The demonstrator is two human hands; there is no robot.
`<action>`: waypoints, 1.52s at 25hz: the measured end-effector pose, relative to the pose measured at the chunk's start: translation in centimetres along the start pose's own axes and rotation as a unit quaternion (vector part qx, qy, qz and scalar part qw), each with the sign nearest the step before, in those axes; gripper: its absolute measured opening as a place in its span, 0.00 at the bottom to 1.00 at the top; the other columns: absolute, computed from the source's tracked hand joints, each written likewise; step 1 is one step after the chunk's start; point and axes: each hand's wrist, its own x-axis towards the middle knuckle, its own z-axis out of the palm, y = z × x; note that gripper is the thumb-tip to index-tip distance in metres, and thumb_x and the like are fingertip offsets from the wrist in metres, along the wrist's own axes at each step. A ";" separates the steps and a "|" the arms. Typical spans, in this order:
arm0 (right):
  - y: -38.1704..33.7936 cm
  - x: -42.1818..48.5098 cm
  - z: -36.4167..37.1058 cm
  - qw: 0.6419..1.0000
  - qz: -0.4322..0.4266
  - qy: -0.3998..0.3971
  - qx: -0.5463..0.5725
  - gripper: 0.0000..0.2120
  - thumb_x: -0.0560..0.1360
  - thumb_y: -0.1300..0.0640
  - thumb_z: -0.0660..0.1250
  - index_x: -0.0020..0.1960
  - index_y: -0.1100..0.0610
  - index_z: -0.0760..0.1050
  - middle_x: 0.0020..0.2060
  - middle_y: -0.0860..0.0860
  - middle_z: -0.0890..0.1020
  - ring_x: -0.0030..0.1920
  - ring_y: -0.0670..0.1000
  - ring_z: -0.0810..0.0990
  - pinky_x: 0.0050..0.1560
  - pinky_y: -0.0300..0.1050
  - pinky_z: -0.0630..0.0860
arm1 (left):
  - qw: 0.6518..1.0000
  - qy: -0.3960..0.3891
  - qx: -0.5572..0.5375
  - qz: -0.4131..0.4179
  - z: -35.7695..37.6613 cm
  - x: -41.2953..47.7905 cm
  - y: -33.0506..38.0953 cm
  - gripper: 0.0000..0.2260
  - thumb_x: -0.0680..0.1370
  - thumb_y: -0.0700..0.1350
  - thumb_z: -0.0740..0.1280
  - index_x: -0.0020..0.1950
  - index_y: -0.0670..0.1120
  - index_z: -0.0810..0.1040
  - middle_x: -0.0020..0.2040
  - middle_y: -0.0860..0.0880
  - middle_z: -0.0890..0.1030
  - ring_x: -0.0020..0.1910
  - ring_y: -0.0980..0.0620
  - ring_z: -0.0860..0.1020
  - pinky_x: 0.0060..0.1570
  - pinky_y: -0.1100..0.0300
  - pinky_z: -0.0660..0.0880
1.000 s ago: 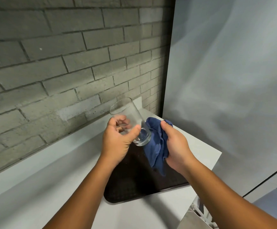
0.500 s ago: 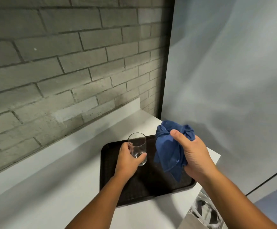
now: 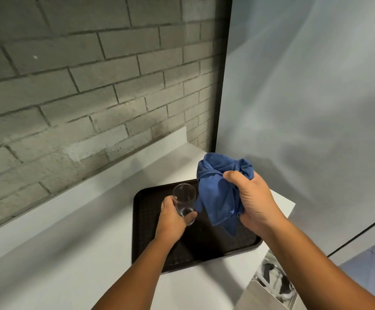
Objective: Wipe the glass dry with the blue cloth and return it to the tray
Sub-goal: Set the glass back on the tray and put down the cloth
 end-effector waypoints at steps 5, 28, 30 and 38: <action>-0.5 0.4 -0.7 0.998 0.039 0.001 0.040 0.09 0.78 0.54 0.72 0.55 0.52 0.89 0.54 0.60 0.91 0.49 0.56 0.92 0.48 0.49 0.89 | 0.999 0.039 -0.003 0.012 -3.8 -2.4 0.7 0.43 0.80 0.44 0.78 0.90 0.47 0.59 0.89 0.43 0.61 0.76 0.36 0.77 0.77 0.45 0.74; -4.9 -0.3 4.2 0.901 -0.189 -0.062 -0.385 0.13 0.83 0.62 0.64 0.55 0.46 0.84 0.54 0.48 0.87 0.57 0.47 0.86 0.57 0.39 0.81 | 0.936 -0.039 -0.349 -0.012 -8.5 -6.6 9.4 0.10 0.75 0.51 0.71 0.45 0.51 0.93 0.47 0.42 0.93 0.47 0.42 0.90 0.58 0.40 0.84; -3.9 -0.9 6.1 0.863 -0.226 -0.067 -0.448 0.14 0.83 0.62 0.65 0.61 0.48 0.83 0.60 0.50 0.84 0.61 0.47 0.82 0.57 0.32 0.75 | 0.918 -0.034 -0.395 -0.027 -8.8 -7.2 9.6 0.16 0.76 0.51 0.70 0.55 0.44 0.91 0.53 0.38 0.92 0.54 0.38 0.91 0.65 0.34 0.83; 0.1 -4.6 11.3 0.766 -0.211 -0.300 -0.528 0.44 0.80 0.50 0.61 0.89 0.48 0.42 0.87 0.46 0.63 0.88 0.48 0.56 0.89 0.49 0.48 | 0.880 -0.066 -0.470 0.012 -12.2 -8.5 9.1 0.31 0.73 0.73 0.76 0.62 0.50 0.92 0.64 0.43 0.91 0.65 0.49 0.89 0.58 0.59 0.84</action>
